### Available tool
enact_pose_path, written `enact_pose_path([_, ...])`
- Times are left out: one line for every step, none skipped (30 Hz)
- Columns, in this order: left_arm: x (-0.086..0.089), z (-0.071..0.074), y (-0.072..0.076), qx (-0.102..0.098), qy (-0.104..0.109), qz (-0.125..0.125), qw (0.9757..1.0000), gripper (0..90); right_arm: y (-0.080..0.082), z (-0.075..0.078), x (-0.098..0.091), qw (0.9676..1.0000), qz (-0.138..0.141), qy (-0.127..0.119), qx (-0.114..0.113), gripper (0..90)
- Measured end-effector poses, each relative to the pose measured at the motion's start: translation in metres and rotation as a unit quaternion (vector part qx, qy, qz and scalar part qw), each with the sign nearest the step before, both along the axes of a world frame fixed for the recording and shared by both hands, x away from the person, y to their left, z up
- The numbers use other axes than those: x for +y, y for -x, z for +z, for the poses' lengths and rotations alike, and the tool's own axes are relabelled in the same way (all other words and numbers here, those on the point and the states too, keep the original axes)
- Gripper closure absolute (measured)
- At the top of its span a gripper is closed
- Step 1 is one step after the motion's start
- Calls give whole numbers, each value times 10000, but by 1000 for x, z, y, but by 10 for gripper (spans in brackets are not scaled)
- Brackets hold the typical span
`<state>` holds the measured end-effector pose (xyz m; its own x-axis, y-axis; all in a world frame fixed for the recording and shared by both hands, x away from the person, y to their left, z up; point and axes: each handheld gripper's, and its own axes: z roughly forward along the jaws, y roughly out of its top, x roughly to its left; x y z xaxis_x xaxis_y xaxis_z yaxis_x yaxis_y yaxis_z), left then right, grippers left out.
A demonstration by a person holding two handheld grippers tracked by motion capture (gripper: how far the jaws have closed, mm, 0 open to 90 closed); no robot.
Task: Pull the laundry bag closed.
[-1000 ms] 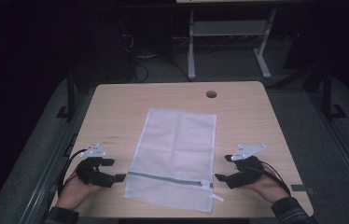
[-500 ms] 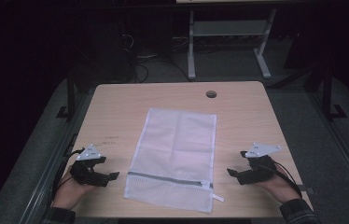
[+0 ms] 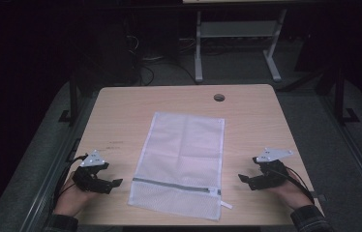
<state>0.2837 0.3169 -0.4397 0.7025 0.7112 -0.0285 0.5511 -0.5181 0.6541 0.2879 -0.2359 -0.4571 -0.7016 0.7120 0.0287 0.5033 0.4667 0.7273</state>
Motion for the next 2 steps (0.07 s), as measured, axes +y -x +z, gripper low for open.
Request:
enact_pose_path([0, 0, 0, 8, -7, 2, 10000, 138, 0, 0, 0, 10000, 3, -1, 3, 137])
enact_pose_path([0, 0, 0, 21, -18, 1, 10000, 138, 0, 0, 0, 10000, 1, -11, 2, 137])
